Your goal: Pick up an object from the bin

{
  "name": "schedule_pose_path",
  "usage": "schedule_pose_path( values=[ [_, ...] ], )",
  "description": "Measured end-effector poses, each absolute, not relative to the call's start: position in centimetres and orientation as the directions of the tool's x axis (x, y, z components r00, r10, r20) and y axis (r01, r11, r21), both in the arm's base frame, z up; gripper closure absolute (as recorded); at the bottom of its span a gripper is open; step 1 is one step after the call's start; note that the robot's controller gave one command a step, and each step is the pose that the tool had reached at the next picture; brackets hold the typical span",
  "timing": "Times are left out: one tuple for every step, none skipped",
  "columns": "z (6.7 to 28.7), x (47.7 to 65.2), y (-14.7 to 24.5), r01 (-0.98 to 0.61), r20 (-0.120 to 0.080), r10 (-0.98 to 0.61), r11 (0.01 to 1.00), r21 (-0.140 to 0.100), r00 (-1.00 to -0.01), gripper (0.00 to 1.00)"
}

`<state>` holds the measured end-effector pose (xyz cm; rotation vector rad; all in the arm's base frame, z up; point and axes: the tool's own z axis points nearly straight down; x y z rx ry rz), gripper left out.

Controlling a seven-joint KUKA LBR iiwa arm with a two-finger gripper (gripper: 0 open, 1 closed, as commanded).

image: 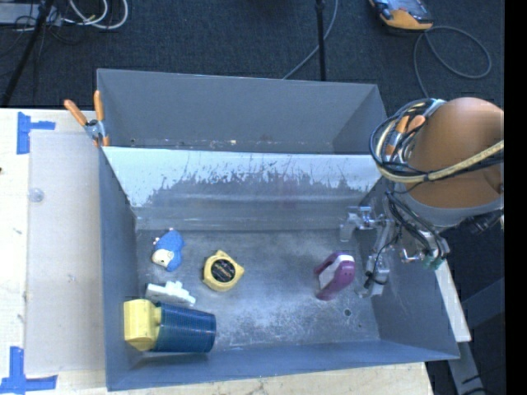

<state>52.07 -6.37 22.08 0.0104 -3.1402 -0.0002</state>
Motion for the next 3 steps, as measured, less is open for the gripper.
schedule_pose_path(
  values=[
    [22.1, 52.1, -6.4, -0.007, 0.001, -0.007, 1.0, 0.0, -1.0, 0.0],
    [19.0, 51.7, -6.6, -0.07, -0.003, -0.07, 0.998, 0.0, -0.998, 0.0],
    [14.7, 52.3, -7.4, -0.053, 0.0, -0.053, 0.999, 0.001, -0.999, 0.0]
  ],
)
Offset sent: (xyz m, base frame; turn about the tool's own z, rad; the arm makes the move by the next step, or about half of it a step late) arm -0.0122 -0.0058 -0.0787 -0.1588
